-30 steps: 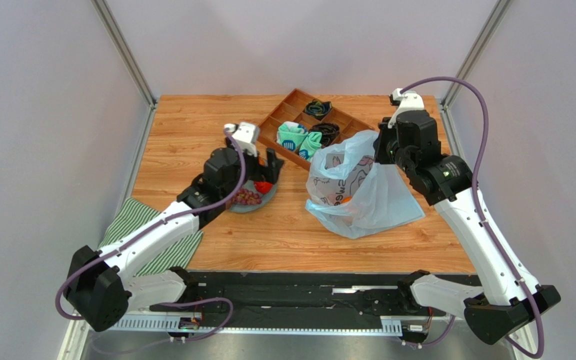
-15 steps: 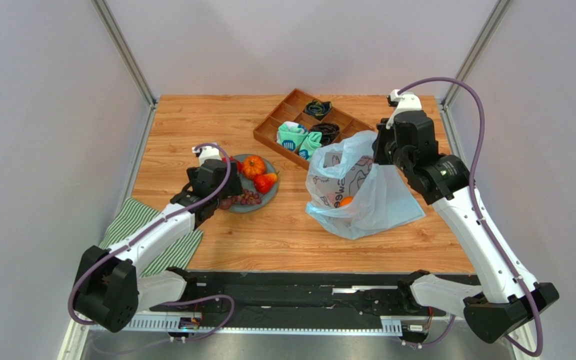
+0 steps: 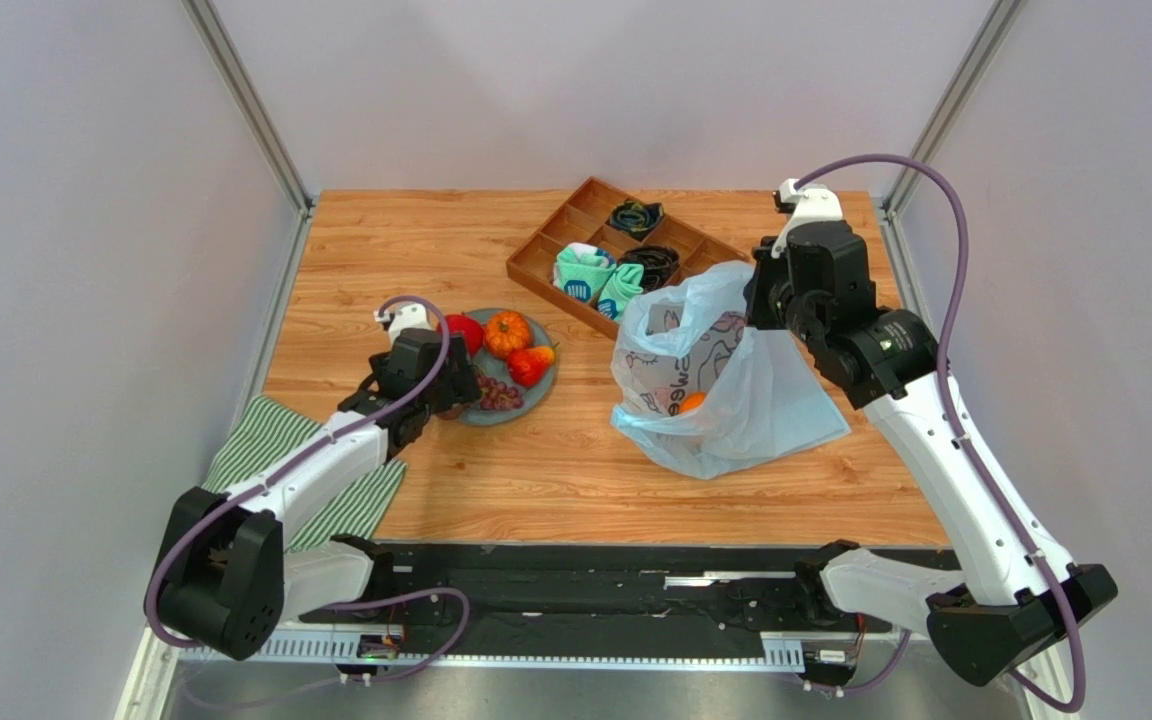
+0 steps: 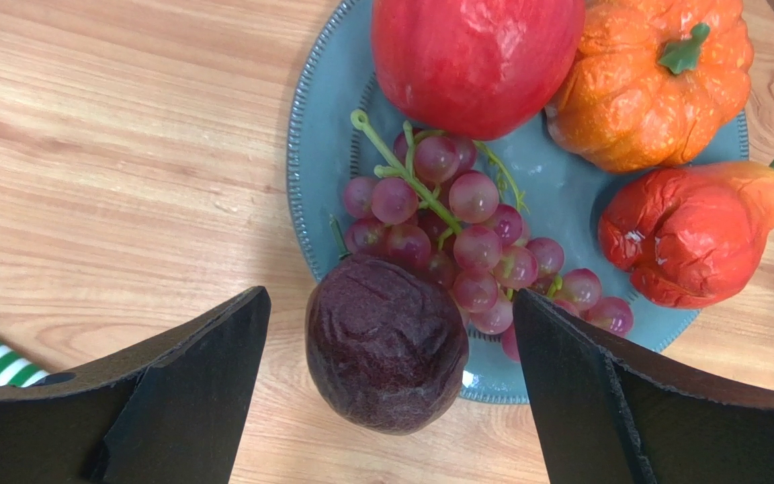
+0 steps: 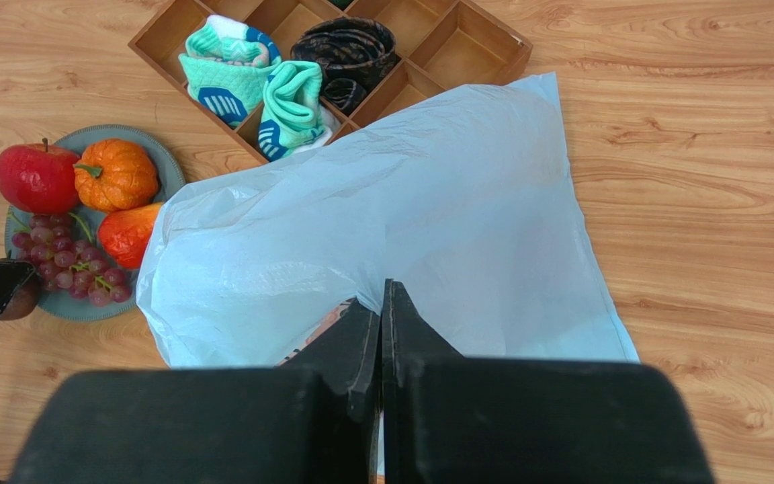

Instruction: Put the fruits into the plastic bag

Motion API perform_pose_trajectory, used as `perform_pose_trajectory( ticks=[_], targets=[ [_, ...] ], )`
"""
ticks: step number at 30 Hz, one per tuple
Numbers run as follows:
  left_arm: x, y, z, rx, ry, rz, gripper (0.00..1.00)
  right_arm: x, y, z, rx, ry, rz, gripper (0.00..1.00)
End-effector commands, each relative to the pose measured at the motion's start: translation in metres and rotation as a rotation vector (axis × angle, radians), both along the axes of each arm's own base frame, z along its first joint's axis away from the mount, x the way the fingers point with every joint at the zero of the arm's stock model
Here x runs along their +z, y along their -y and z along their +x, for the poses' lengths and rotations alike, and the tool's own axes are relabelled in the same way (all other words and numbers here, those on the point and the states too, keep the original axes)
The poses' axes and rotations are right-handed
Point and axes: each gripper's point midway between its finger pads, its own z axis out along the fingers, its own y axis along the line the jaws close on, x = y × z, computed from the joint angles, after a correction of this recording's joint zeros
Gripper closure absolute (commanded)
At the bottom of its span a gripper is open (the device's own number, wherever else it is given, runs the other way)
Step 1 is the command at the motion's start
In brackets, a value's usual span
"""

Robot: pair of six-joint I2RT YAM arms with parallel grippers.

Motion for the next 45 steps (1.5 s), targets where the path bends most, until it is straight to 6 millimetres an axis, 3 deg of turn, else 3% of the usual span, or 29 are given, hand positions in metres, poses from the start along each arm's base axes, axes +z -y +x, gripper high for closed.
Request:
perform_pose_trajectory(
  ticks=[1,10,21,29,37,40,45],
  targets=[
    [0.000,0.007,0.005,0.002,0.013,-0.060,0.02,0.010,-0.003,0.006,0.006,0.043,0.014,1.00],
    [-0.007,0.004,-0.001,0.026,-0.001,-0.089,0.05,0.008,-0.003,0.007,0.005,0.040,0.013,1.00],
    [-0.012,0.000,-0.006,0.042,-0.013,-0.090,0.15,0.008,-0.003,0.008,0.003,0.040,0.012,1.00],
    [-0.007,0.001,-0.008,0.034,0.012,-0.111,0.43,0.008,-0.002,0.008,0.000,0.043,0.010,1.00],
    [0.000,0.001,-0.009,0.015,0.032,-0.110,0.53,0.008,-0.002,0.007,-0.001,0.044,0.012,1.00],
    [0.017,0.008,-0.007,-0.054,0.066,-0.110,0.56,0.010,-0.002,0.006,0.002,0.046,0.014,1.00],
    [0.065,0.032,-0.002,-0.202,0.228,-0.163,0.56,0.011,-0.003,0.007,0.003,0.049,0.017,1.00]
  ],
)
